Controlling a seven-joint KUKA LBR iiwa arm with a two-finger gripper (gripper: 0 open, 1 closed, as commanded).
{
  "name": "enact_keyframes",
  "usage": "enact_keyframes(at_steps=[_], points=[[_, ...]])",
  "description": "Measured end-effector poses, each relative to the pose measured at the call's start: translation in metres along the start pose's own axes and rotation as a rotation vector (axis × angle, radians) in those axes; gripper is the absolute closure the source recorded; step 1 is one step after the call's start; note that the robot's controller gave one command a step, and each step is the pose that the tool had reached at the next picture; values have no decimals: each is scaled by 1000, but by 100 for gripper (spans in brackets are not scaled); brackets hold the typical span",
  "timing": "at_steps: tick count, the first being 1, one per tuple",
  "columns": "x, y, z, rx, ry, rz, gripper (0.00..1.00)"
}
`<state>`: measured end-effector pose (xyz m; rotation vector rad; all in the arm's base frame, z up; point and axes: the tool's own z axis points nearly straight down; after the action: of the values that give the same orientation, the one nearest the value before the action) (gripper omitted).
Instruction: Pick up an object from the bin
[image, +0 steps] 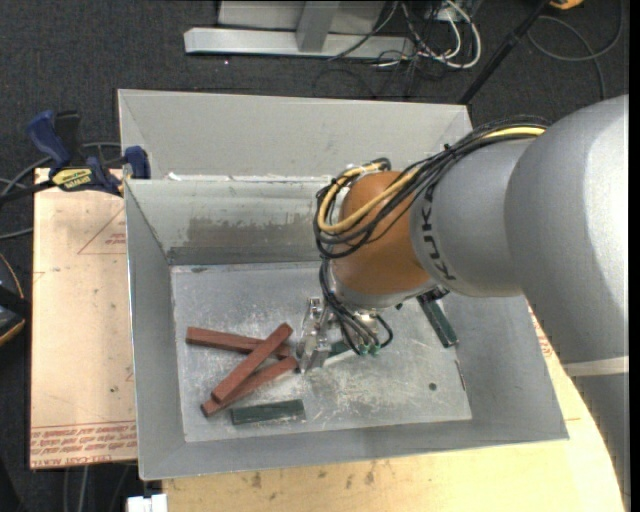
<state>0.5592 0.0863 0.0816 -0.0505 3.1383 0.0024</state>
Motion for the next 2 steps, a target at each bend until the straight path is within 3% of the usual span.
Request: enact_keyframes(at_steps=[2], points=[[3, -1, -13, 1, 7, -53, 100]])
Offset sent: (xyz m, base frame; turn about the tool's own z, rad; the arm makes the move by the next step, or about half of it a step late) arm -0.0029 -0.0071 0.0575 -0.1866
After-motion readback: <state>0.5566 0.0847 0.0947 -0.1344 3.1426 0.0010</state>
